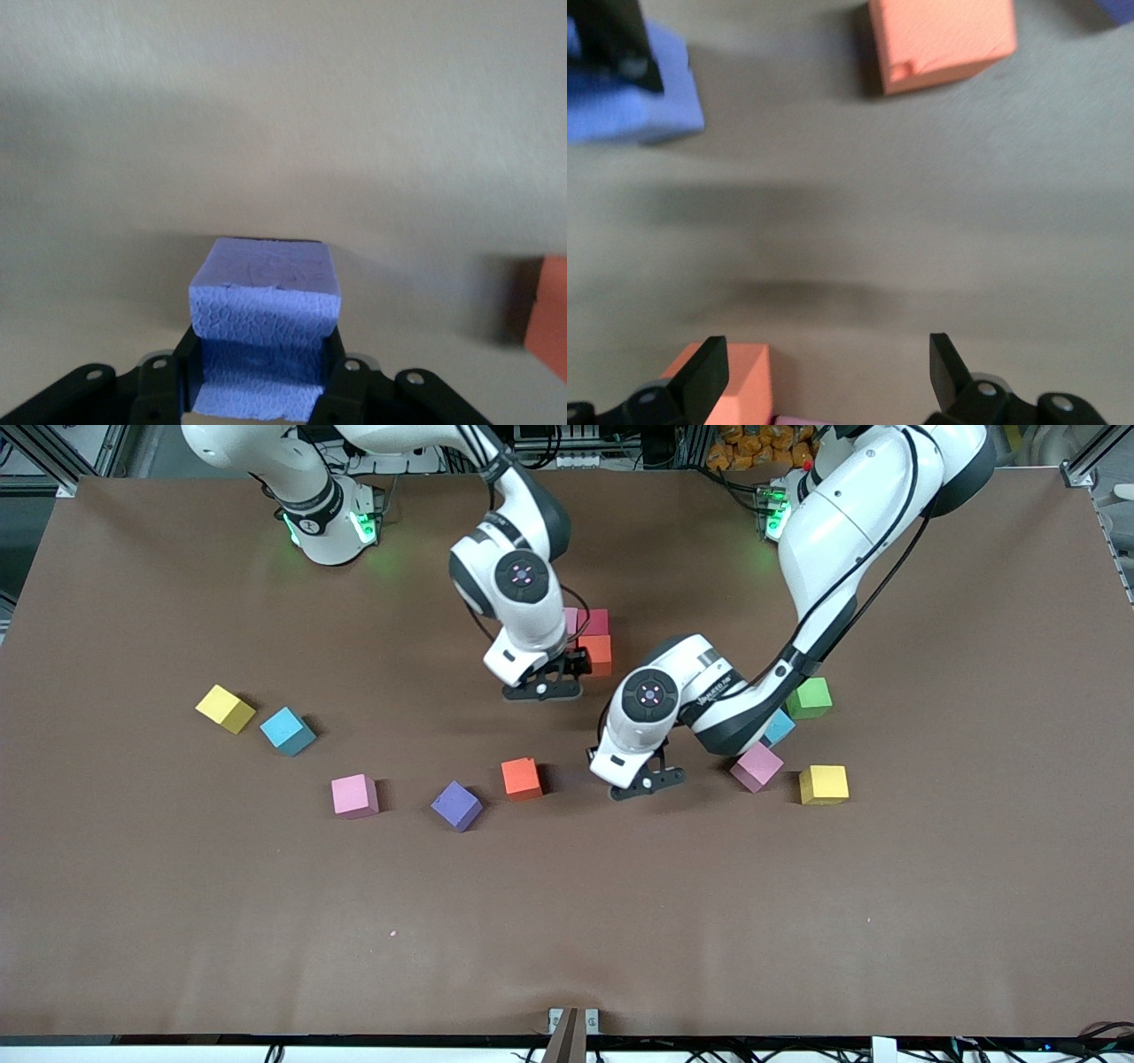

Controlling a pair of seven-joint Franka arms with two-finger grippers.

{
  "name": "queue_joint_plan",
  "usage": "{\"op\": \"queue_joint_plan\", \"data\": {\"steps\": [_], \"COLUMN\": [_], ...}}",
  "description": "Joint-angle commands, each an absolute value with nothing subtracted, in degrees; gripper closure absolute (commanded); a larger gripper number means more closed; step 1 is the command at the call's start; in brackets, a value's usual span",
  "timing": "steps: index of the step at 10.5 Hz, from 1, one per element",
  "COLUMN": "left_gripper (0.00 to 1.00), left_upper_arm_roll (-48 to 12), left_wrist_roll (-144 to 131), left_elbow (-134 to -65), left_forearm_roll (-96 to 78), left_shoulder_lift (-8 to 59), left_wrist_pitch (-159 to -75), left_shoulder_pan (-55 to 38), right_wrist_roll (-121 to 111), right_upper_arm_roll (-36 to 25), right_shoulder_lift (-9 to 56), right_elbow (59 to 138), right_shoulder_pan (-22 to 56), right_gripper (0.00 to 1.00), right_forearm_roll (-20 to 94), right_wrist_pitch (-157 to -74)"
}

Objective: Form number 2 with 11 blocks

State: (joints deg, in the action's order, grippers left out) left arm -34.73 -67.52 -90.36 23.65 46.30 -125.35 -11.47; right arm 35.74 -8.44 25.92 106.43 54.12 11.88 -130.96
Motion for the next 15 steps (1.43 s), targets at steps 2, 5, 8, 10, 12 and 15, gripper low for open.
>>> {"op": "queue_joint_plan", "data": {"steps": [2, 5, 8, 10, 12, 15], "left_gripper": [0.71, 0.71, 0.70, 0.70, 0.70, 0.70], "left_upper_arm_roll": [-37.2, -38.9, -39.5, -39.5, -39.5, -39.5], "left_wrist_roll": [-70.1, -70.2, -71.3, -71.2, -71.1, -70.8], "left_elbow": [-98.1, -100.9, -101.2, -101.2, -101.2, -101.9], "left_forearm_roll": [24.5, 24.5, 24.8, 25.0, 25.0, 25.0], "left_shoulder_lift": [40.9, 39.6, 39.7, 40.0, 40.2, 40.2], "left_wrist_pitch": [-124.6, -124.6, -124.7, -124.7, -124.7, -125.0], "left_shoulder_pan": [-11.3, -11.4, -12.7, -14.1, -14.9, -15.5], "right_wrist_roll": [27.5, 19.7, 16.3, 8.8, 3.0, 1.2], "right_upper_arm_roll": [-8.3, -8.3, -8.3, -8.2, -8.3, -8.2], "right_shoulder_lift": [23.7, 24.4, 27.0, 29.0, 32.1, 36.4], "right_elbow": [108.8, 108.1, 104.7, 102.7, 99.2, 93.8], "right_shoulder_pan": [49.1, 42.4, 38.2, 34.5, 34.1, 34.6], "right_gripper": [0.00, 0.00, 0.00, 0.00, 0.00, 0.00], "right_forearm_roll": [11.5, 11.3, 11.2, 11.2, 11.2, 11.2], "right_wrist_pitch": [-131.0, -131.3, -131.4, -131.4, -131.7, -131.6]}}
